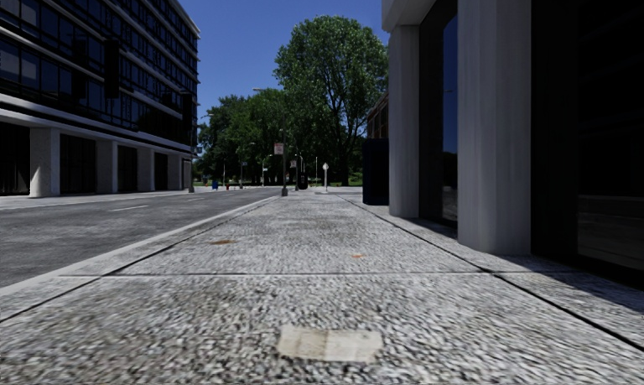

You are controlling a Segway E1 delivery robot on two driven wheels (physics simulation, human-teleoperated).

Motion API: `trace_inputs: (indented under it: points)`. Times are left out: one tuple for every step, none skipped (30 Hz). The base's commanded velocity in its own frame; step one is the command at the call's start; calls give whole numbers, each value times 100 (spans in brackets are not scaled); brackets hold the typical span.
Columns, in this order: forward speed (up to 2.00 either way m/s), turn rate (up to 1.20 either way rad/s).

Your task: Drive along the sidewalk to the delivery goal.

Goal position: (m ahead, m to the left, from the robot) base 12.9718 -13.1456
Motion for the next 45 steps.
trace_inputs:
  points:
    - [200, 0]
    - [200, 0]
    - [200, 0]
    - [200, 0]
    - [200, 0]
    - [200, 0]
    - [200, 0]
    - [200, 0]
    - [200, 0]
    - [200, 0]
    - [200, 0]
    - [200, 0]
    - [200, 0]
    - [200, 0]
    - [200, 0]
    - [200, 0]
    - [200, 0]
    - [200, 0]
    - [200, 0]
    - [200, 0]
    - [200, 0]
    - [200, 0]
    - [200, 0]
    - [200, 0]
    - [200, 0]
    - [200, 0]
    - [200, 0]
    - [200, 0]
    - [200, 0]
    - [200, 0]
    - [200, 0]
    - [200, 0]
    - [200, 0]
    - [200, 0]
    - [200, 0]
    - [200, 0]
    - [200, 0]
    - [200, 0]
    - [200, 0]
    - [200, 0]
    - [200, 0]
    - [200, 0]
    - [200, 0]
    - [200, 0]
    - [200, 0]
